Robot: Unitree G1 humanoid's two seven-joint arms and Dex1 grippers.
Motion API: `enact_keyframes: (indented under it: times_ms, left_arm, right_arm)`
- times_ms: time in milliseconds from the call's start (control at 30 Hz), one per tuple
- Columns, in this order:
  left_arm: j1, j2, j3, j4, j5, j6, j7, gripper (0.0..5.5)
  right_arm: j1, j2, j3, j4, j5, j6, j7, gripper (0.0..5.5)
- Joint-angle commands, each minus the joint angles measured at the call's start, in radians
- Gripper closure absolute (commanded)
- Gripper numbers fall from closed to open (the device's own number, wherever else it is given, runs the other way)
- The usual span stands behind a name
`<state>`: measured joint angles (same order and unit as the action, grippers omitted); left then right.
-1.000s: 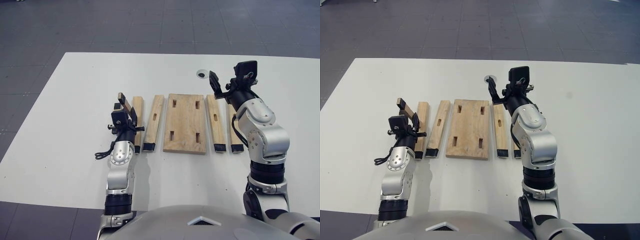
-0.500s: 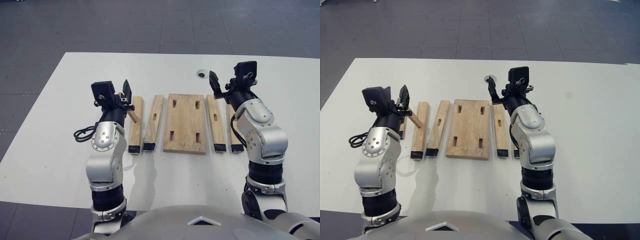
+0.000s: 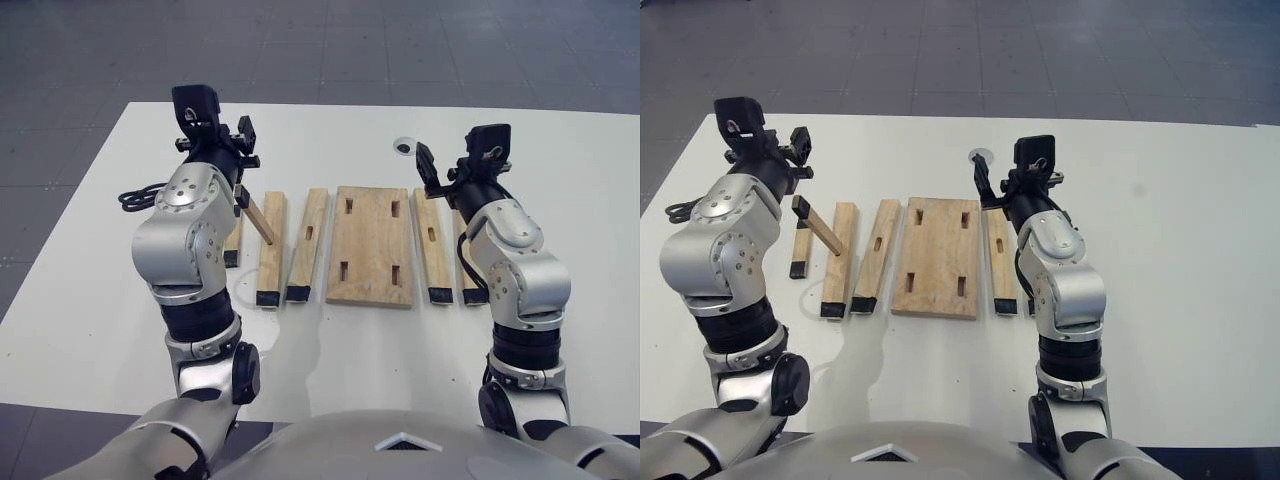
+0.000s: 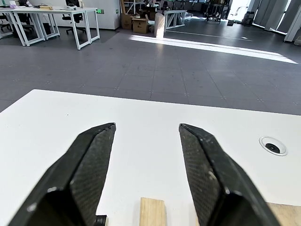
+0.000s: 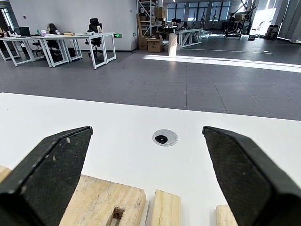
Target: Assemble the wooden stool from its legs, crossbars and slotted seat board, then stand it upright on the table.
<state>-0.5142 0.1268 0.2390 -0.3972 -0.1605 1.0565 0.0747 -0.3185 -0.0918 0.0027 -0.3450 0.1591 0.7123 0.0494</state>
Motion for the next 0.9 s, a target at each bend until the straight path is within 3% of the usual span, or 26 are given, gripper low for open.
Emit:
enact_keyframes:
  times_ms: [33, 100, 200, 333, 433, 633, 800, 900]
  left_arm:
    - [-0.218, 0.049, 0.046, -0.045, -0.031, -0.024, -0.008, 2.99]
    - [-0.261, 0.08, 0.07, -0.027, -0.047, 0.002, -0.026, 2.99]
    - [-0.036, 0.009, 0.088, 0.042, -0.088, 0.045, -0.059, 2.99]
    - [0.326, -0.102, 0.059, 0.186, -0.107, -0.063, -0.105, 2.99]
    - [0.397, -0.114, 0.059, 0.181, -0.111, -0.129, -0.1, 2.99]
    - [0.166, -0.053, 0.118, 0.099, -0.157, -0.148, -0.039, 2.99]
    - [-0.408, 0.125, 0.262, -0.061, -0.265, -0.001, 0.064, 2.99]
    - [-0.427, 0.185, 0.267, -0.171, -0.285, 0.159, 0.063, 2.99]
  right_arm:
    - [-0.003, 0.003, -0.006, -0.01, -0.002, -0.002, -0.002, 1.19]
    - [-0.001, 0.001, -0.007, -0.012, -0.002, 0.0, -0.002, 1.19]
    - [0.003, 0.002, -0.006, -0.017, -0.002, 0.002, -0.002, 1.19]
    - [0.007, 0.006, -0.013, -0.021, 0.0, 0.006, -0.008, 1.19]
    - [0.014, 0.011, -0.021, -0.029, 0.006, 0.014, -0.012, 1.19]
    - [0.028, 0.026, -0.013, -0.037, 0.004, 0.017, -0.019, 1.19]
    - [0.05, 0.014, -0.01, -0.045, 0.001, 0.021, -0.01, 1.19]
    - [0.069, 0.008, -0.01, -0.063, 0.001, 0.031, -0.006, 1.19]
